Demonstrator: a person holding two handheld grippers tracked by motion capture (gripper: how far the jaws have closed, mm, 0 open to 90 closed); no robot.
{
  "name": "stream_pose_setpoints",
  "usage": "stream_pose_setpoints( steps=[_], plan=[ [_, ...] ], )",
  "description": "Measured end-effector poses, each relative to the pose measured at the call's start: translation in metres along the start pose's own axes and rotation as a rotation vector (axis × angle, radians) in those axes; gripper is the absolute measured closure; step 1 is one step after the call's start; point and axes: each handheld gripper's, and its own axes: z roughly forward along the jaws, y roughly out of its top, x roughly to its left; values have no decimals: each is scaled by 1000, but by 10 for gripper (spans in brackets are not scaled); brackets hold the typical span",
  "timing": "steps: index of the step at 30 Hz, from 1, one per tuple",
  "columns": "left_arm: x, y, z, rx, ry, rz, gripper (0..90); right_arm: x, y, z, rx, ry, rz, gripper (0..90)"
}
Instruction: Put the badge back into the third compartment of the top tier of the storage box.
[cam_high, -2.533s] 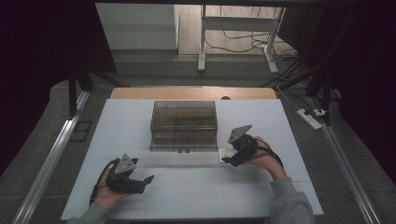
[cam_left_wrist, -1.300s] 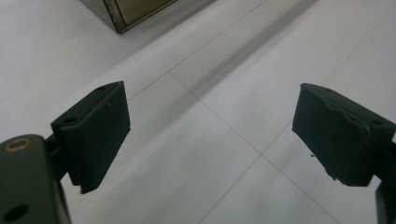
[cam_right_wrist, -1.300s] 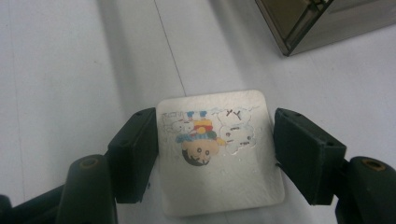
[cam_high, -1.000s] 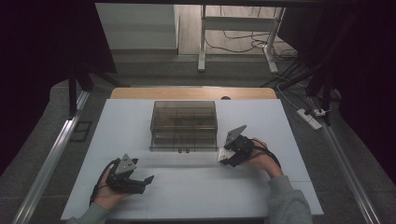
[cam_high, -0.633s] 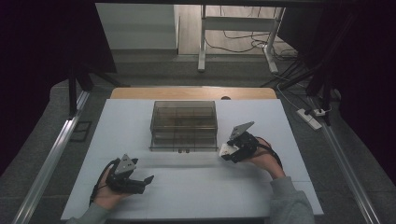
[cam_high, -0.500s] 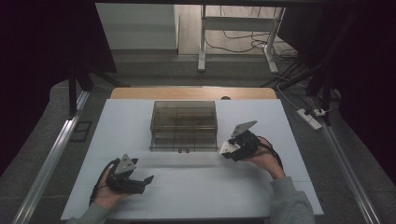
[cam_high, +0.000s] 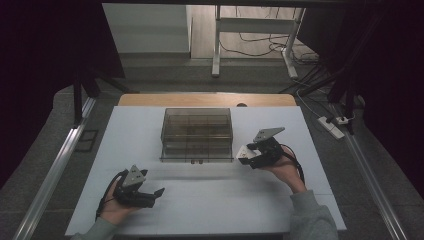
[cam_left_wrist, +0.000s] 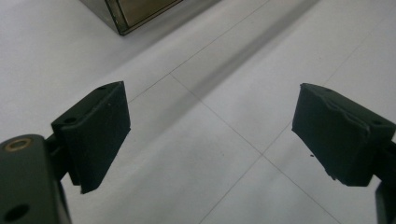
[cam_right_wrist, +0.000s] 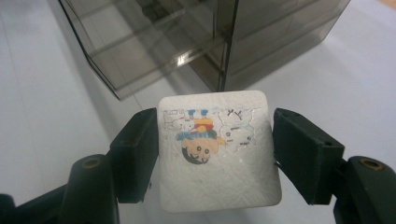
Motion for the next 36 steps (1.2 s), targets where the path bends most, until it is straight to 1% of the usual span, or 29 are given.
stream_pose_setpoints(
  steps=[3, 10, 16, 36],
  plan=[
    [0, 0, 0, 0, 0, 1, 115, 1, 2, -4, -22, -13, 2, 329],
    [0, 0, 0, -1, 0, 2, 115, 5, 5, -10, -76, -24, 11, 329],
    [0, 0, 0, 0, -1, 2, 115, 8, 9, -15, -124, -19, 6, 329],
    [0, 0, 0, -2, 0, 1, 115, 14, 15, -22, -216, -21, 20, 329]
  ],
)
